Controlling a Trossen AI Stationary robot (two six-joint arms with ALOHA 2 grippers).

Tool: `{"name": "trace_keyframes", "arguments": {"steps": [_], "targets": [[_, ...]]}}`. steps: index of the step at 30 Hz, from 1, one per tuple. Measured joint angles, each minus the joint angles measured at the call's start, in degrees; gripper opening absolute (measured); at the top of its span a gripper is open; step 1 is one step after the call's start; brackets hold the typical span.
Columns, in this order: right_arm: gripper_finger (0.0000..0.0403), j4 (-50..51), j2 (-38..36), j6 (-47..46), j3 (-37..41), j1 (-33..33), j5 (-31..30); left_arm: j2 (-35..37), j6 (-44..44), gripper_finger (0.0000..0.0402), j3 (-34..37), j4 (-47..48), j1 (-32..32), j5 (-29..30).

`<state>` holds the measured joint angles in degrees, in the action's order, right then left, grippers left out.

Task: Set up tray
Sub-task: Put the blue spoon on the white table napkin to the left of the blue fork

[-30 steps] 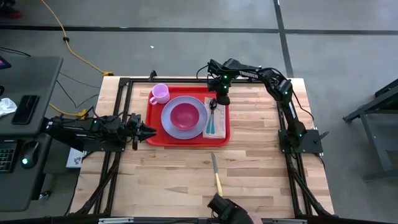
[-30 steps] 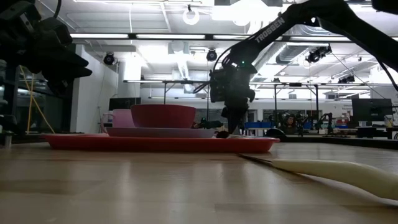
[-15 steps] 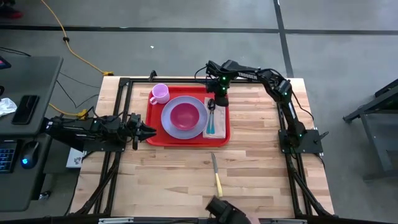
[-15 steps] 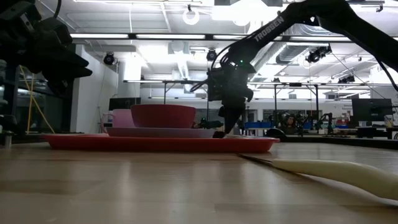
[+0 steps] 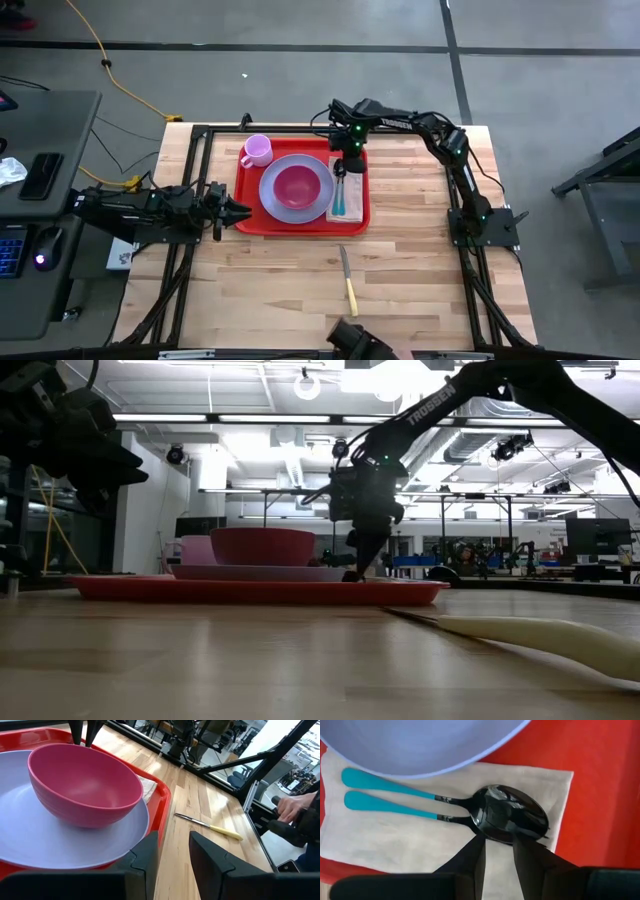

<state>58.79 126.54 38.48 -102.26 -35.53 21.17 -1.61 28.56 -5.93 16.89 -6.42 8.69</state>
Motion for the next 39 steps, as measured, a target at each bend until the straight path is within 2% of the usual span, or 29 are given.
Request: {"name": "trace_keyframes", "arguments": {"steps": [23, 39], "targets": [[0.0078, 1.7, -1.3, 0.2, -0.1, -0.5, -3.7, 0.0, 0.0, 0.0140, 0.0, 0.0, 0.0, -0.1], [0.0078, 0.7, -0.9, 0.4, -0.1, -1.4, -1.3, 0.0, 0.0, 0.0140, 0.0, 0.0, 0.0, -0.2]]}}
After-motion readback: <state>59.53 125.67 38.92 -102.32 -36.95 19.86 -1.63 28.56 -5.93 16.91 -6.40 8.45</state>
